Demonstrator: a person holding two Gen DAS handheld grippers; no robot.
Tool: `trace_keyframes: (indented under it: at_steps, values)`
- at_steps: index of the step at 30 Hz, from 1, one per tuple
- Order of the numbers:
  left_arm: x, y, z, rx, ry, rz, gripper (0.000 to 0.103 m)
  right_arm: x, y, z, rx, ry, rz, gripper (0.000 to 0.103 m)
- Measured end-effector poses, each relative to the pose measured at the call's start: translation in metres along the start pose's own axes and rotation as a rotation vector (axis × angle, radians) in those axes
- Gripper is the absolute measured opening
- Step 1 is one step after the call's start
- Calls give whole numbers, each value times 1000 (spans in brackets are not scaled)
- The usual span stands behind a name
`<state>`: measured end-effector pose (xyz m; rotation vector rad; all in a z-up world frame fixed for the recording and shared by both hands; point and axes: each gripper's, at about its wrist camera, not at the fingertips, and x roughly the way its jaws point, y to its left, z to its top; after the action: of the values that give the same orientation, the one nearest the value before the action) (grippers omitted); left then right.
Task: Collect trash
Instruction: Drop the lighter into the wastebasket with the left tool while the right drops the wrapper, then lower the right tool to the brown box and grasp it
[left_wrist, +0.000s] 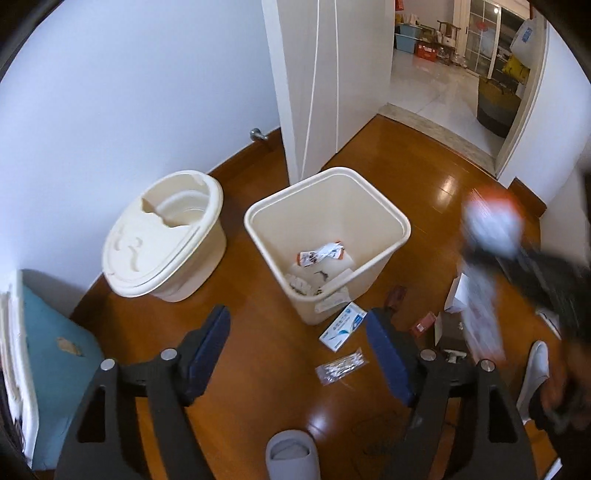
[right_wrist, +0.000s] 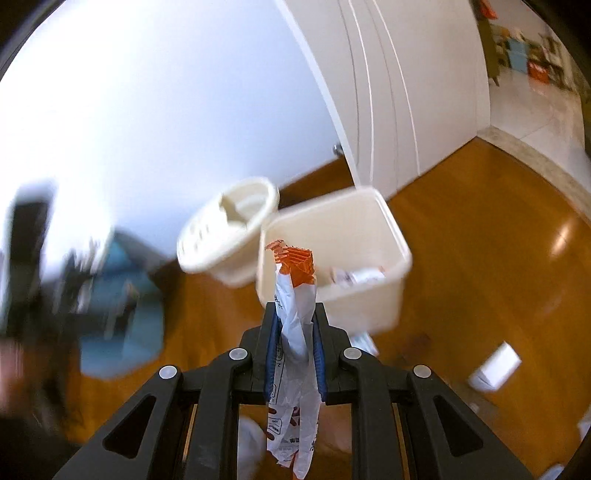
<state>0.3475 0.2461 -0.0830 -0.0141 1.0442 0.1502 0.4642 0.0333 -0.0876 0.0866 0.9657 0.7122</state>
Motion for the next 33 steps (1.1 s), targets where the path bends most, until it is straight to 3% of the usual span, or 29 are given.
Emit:
trace_keyframes:
  at_steps: [4, 8, 12, 15, 16, 17, 19, 27, 33]
  values:
    - [-2, 6, -3, 12, -5, 18, 76, 53, 5, 40, 104, -13, -22, 19]
    - [-6, 22, 4, 1, -70, 61, 76, 107, 5, 59, 176, 22, -35, 20]
    - [1, 32, 4, -6, -55, 51, 86, 145, -1, 66, 234, 45, -44, 24]
    - [-1, 30, 2, 47, -80, 83, 92, 177, -15, 66, 318, 99, -82, 35]
    - [-3, 30, 2, 48, -86, 85, 101, 185, -20, 66, 340, 119, -95, 45]
    - [-4, 33, 2, 41, -90, 82, 103, 190, -24, 66, 360, 135, -107, 51]
    - [-9, 36, 2, 26, -96, 77, 103, 194, -27, 68, 378, 140, -128, 53]
    - [-22, 41, 4, 10, -133, 92, 103, 133, -25, 56, 379, 175, -72, 54]
    - [-53, 34, 1, 6, -200, 106, 103, 16, -19, 36, 329, 234, -92, 54]
